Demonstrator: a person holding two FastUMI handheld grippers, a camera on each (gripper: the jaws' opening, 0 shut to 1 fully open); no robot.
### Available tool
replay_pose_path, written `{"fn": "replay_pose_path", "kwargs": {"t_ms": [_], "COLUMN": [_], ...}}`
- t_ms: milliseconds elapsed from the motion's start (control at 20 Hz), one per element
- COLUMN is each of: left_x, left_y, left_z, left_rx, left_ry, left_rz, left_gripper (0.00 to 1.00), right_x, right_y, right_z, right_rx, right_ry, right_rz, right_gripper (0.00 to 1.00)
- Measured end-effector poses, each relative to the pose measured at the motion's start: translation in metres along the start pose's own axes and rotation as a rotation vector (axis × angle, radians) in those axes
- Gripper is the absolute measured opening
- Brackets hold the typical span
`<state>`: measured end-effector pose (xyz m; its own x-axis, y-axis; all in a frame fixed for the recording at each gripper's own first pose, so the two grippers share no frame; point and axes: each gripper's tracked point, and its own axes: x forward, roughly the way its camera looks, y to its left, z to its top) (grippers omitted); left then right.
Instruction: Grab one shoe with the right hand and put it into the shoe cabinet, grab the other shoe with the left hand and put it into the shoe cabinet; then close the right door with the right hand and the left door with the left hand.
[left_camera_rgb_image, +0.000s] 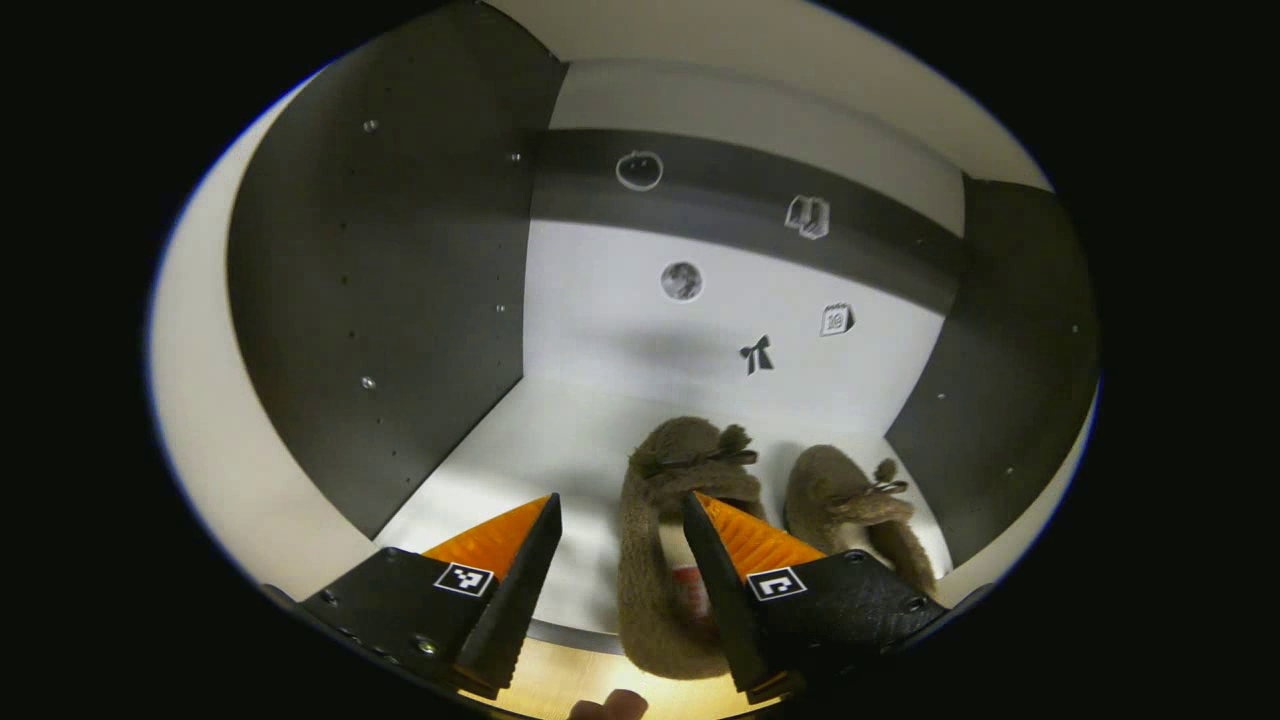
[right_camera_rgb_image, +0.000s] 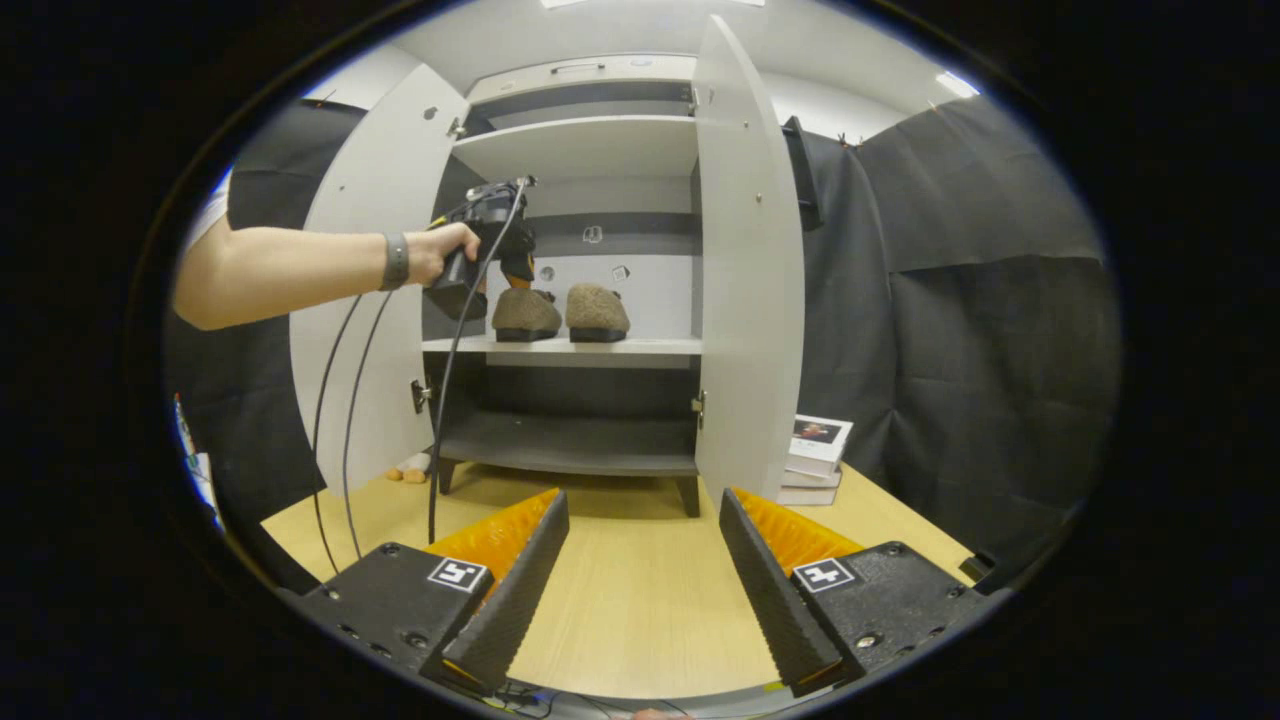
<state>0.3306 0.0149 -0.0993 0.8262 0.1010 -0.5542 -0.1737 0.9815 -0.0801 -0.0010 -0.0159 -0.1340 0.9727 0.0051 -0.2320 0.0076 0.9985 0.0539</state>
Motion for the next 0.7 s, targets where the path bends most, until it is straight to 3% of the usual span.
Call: {"fn": "replay_pose_path", "kwargs": {"t_ms": [300, 350, 400, 700], "left_x": [-0.105, -0.123, -0.141, -0.224], "left_y": [-0.018, -0.017, -0.014, 0.004], "left_z": [0.025, 0.024, 0.019, -0.029], "left_rx": [0.028, 0.033, 0.036, 0.075], "left_ry": [-0.294, -0.339, -0.368, -0.480], "left_rz": [-0.166, -0.182, -0.189, -0.226], "left_gripper": [0.87, 0.72, 0.87, 0.88], "right_x": [0.002, 0.003, 0.003, 0.003], "right_y": [-0.006, -0.008, -0.009, -0.015], "right_z": [0.005, 0.005, 0.008, 0.024], "right_rx": [-0.019, -0.018, -0.015, 0.012], "right_ry": [-0.004, -0.003, -0.003, -0.029], "right_rz": [-0.006, -0.008, -0.006, -0.011], "right_gripper": [0.96, 0.96, 0.96, 0.96]}}
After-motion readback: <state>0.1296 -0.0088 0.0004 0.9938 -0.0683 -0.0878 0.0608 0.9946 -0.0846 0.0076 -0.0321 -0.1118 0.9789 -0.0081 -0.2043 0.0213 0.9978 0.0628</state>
